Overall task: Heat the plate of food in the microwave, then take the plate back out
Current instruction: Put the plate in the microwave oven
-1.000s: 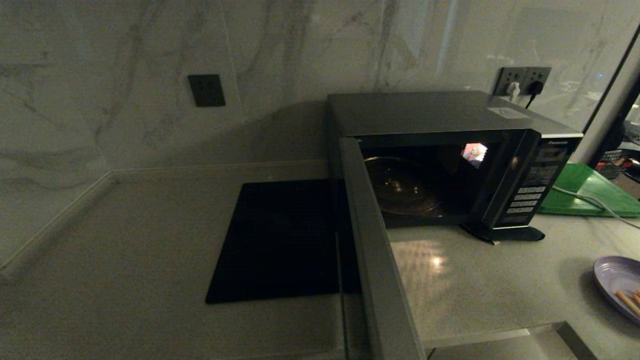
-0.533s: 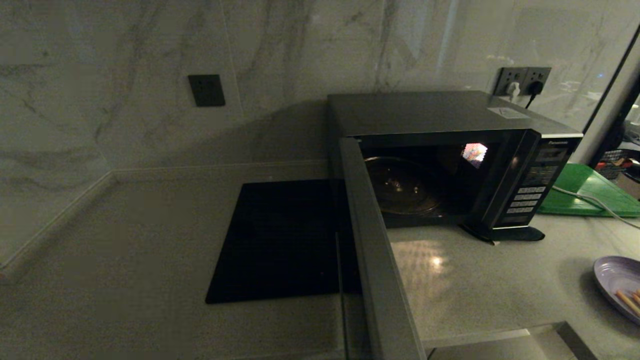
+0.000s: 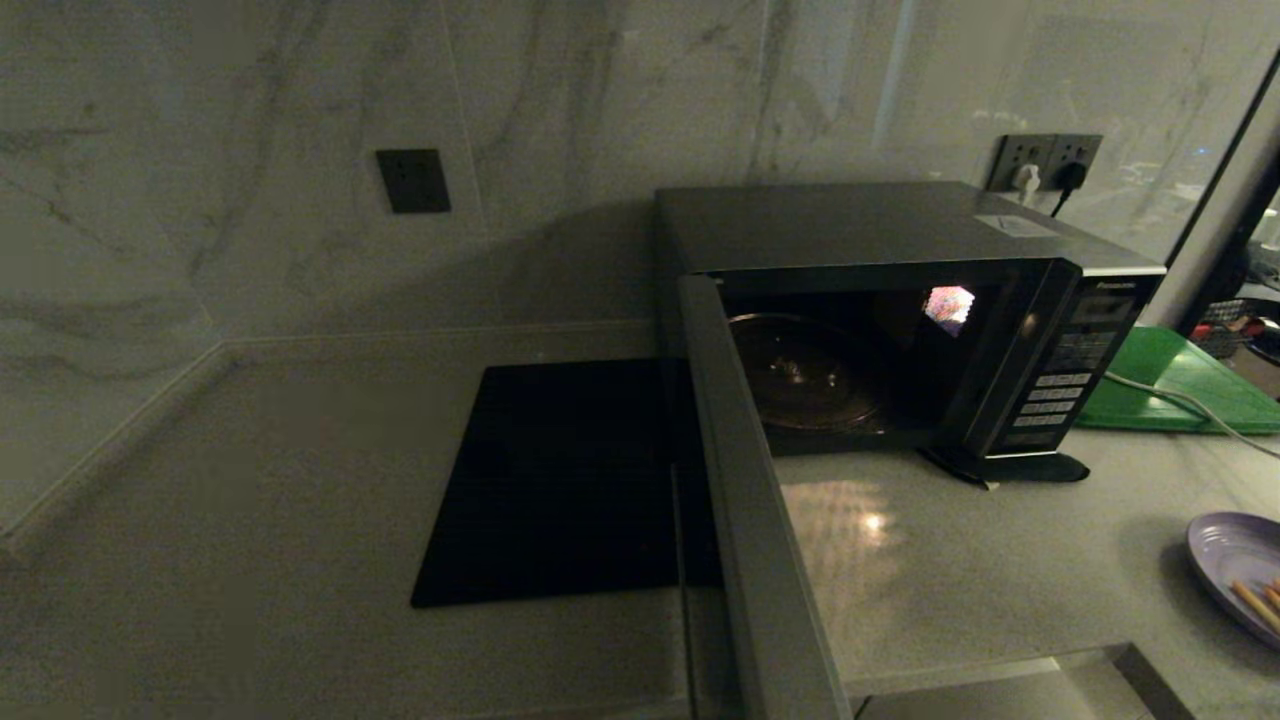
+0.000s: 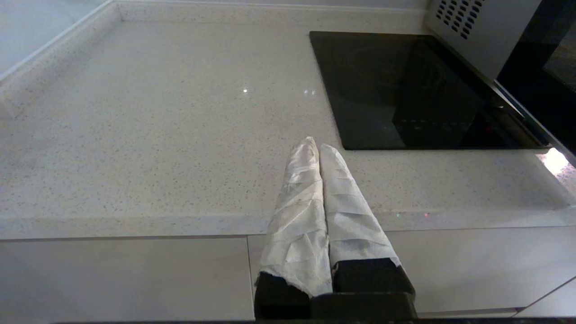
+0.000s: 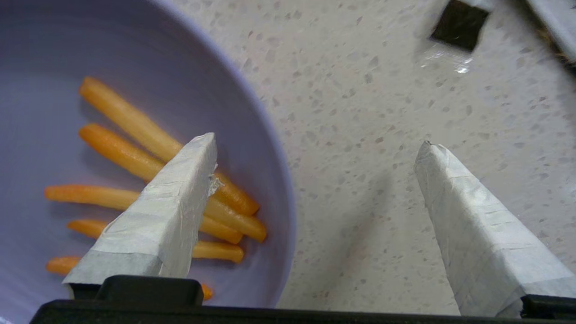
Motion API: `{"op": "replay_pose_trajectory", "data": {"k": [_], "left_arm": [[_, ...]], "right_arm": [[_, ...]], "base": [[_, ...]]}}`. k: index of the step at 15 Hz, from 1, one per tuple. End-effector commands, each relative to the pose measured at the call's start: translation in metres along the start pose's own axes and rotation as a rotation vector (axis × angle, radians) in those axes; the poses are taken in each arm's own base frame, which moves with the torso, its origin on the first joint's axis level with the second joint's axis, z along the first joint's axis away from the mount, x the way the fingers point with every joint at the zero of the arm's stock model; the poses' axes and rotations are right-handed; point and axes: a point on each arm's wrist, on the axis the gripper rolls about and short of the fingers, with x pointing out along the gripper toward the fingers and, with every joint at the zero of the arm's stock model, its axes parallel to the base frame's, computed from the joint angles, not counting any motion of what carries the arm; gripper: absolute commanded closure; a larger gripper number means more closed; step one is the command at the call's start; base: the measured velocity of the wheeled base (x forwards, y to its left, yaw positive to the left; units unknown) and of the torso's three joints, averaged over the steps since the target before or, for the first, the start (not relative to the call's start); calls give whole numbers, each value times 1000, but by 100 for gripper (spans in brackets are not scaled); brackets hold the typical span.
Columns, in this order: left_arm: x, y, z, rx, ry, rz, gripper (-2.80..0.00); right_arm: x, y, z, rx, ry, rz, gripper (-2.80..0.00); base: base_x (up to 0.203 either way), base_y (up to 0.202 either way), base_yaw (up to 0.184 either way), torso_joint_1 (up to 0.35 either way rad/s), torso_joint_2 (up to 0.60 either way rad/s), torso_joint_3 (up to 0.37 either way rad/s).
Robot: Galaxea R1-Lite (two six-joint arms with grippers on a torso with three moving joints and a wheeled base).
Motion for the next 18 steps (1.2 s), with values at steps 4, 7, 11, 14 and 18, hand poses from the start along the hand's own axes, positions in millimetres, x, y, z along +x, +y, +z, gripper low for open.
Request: {"op": "replay_pose_trajectory", "data": {"k": [4,7,11,14,18], "left_arm": [[0,0,0,0,-1,2,0],[0,0,0,0,-1,2,0],[0,0,0,0,-1,0,0],[0,0,0,0,-1,1,0],[0,0,0,0,-1,0,0]], "right_arm": [[-6,8,-10,-32,17,10,-280],[-6,8,-13,-37,25,8,-280],[-5,7,-14,-33,31,5,-280],[-5,7,-14,-33,33,6,-280],[-3,7,-15,-32,37,4,0]], "base": [[0,0,0,0,0,0],[0,0,0,0,0,0],[0,0,0,0,0,0],[0,0,0,0,0,0],[0,0,0,0,0,0]]}}
